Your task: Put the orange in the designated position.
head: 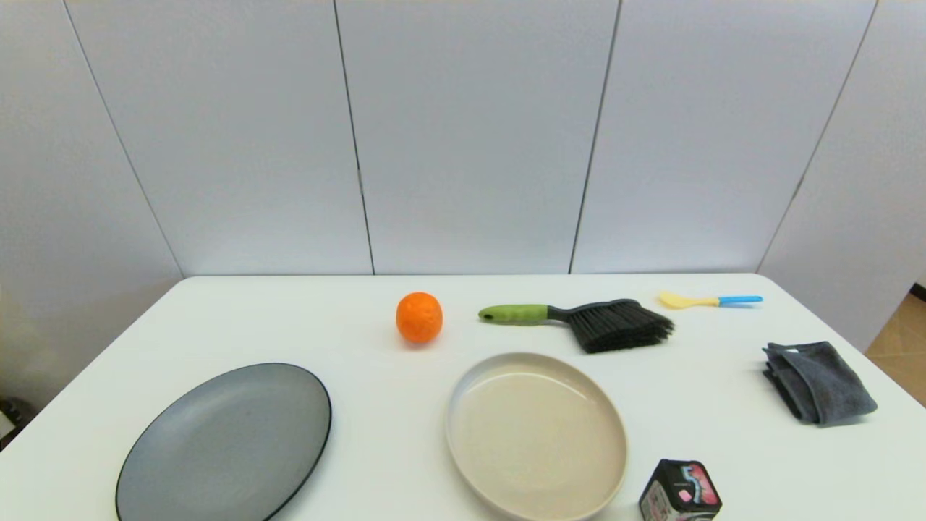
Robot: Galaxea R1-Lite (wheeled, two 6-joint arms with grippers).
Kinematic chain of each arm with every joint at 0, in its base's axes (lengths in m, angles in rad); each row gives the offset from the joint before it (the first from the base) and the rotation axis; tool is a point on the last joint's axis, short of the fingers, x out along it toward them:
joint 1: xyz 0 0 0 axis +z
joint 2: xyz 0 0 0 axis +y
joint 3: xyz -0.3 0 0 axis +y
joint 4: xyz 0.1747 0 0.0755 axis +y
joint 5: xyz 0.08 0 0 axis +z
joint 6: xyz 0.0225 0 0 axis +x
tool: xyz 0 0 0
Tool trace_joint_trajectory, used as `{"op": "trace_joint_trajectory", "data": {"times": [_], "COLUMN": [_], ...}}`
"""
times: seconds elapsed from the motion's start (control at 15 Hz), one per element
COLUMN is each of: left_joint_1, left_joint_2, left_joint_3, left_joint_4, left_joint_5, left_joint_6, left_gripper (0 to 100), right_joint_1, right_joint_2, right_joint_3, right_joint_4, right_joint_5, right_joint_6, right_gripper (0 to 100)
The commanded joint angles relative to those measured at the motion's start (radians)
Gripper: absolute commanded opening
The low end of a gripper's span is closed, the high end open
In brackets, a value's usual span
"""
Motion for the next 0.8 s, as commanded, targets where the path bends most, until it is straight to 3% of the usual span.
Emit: {"op": "trace_joint_trajectory", "data": {"times": [0.07,0.8], "left_joint_1": [0.0,0.0], "left_joint_2": [0.001,0.001], "left_joint_3": [0.002,0.002], "left_joint_4": [0.0,0.0], "left_joint_5": [0.0,-0.002], "left_joint_6": [-0.001,0.013], "left_gripper": [100,100], "right_joint_1": [0.0,0.0], "right_joint_2": [0.001,0.001], "right_joint_3": [0.0,-0.001], "right_joint_4": [-0.001,-0.001], "right_joint_5": [0.001,0.0], "right_joint_6": [0.001,0.001], "right_gripper": [100,100]}}
